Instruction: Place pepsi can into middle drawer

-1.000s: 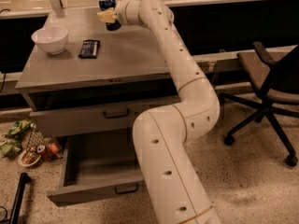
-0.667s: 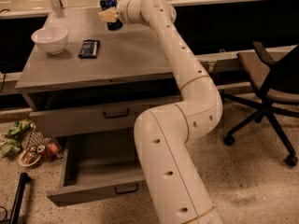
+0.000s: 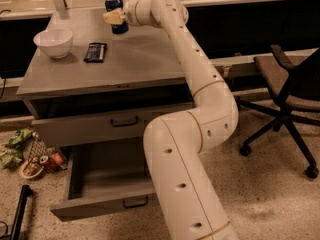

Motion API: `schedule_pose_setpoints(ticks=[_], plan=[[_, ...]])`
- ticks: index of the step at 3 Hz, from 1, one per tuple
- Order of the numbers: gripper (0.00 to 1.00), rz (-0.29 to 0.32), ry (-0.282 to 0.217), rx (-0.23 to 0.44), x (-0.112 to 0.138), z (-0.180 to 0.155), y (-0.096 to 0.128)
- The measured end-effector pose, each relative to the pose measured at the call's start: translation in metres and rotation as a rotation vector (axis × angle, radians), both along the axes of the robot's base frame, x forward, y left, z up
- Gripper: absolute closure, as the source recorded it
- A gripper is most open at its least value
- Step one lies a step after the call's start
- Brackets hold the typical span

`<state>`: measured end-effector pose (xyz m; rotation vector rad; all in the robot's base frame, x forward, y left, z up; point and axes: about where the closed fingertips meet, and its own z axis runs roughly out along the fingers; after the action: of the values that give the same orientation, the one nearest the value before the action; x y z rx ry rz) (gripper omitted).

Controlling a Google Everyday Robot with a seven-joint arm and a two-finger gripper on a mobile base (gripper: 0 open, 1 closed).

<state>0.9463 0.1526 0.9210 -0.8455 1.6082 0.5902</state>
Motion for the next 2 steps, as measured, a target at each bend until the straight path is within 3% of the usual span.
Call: schedule_pose_setpoints(ticks=[1, 2], plan=[[1.0, -0.001, 0.041, 0.005, -0.0023, -0.0044, 0.0032], [1.0, -0.021, 0.05, 0.009, 0.0016, -0.0063, 0.0025]])
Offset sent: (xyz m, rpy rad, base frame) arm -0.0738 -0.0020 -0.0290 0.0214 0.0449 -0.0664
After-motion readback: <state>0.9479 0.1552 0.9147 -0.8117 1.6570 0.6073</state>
